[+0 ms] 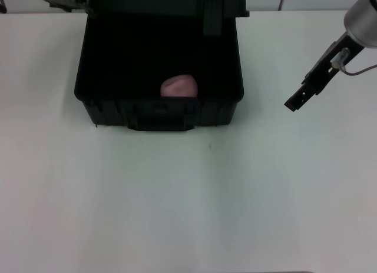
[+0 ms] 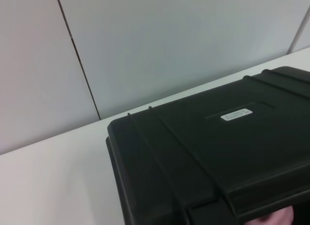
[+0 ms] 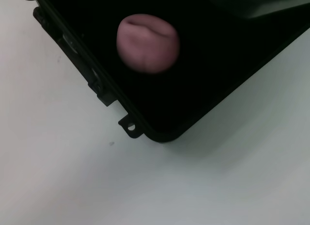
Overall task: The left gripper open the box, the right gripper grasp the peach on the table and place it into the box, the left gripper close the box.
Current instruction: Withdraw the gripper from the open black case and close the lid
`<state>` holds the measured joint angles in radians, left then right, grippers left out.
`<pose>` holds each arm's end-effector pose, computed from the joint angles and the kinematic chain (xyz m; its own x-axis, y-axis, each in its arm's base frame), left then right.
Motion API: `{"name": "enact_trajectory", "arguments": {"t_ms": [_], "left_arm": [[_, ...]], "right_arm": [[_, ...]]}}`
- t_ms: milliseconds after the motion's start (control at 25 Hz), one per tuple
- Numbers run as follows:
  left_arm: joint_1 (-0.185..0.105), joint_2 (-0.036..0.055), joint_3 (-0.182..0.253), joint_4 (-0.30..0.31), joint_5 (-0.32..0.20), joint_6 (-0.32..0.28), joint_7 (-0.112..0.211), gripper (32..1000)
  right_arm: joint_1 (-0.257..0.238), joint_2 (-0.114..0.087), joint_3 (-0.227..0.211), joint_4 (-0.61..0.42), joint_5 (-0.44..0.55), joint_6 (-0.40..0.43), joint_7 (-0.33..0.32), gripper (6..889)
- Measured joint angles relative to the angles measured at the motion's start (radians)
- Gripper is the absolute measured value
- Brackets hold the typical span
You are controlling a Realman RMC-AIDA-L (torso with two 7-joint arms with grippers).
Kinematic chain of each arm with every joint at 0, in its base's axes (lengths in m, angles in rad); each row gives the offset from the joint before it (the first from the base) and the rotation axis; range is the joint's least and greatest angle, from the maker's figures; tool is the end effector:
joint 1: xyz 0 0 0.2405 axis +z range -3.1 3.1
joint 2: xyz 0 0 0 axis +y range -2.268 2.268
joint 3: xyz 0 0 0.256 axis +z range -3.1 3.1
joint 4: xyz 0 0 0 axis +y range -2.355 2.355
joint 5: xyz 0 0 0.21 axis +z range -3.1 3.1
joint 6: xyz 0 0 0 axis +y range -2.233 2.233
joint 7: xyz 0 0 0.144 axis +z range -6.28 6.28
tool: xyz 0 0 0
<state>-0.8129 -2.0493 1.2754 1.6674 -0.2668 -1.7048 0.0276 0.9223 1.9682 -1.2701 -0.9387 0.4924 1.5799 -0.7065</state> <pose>-0.0868 0.3904 0.0886 0.6176 0.7623 0.1936 0.6240 -0.3251 -0.7105 0.1724 0.4085 0.0196 0.6968 -0.6142 0.3706 -0.4708 -0.7813 -0.4097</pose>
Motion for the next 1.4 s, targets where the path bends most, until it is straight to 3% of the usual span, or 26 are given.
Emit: {"name": "enact_trajectory", "arguments": {"t_ms": [600,1000,1400], "left_arm": [[-0.003,-0.0039,0.022,0.0,0.049,-0.02,-0.012,465],[-0.003,-0.0031,0.025,0.005,0.051,-0.032,-0.019,845],[-0.003,-0.0034,0.026,0.008,0.051,-0.05,-0.02,846]], "right_arm": [[0.0,0.0,0.0,0.0,0.0,-0.007,0.001,841],[0.001,0.0,0.0,0.0,0.0,-0.009,0.001,841],[0.001,0.0,0.0,0.001,0.0,-0.013,0.001,841]]}}
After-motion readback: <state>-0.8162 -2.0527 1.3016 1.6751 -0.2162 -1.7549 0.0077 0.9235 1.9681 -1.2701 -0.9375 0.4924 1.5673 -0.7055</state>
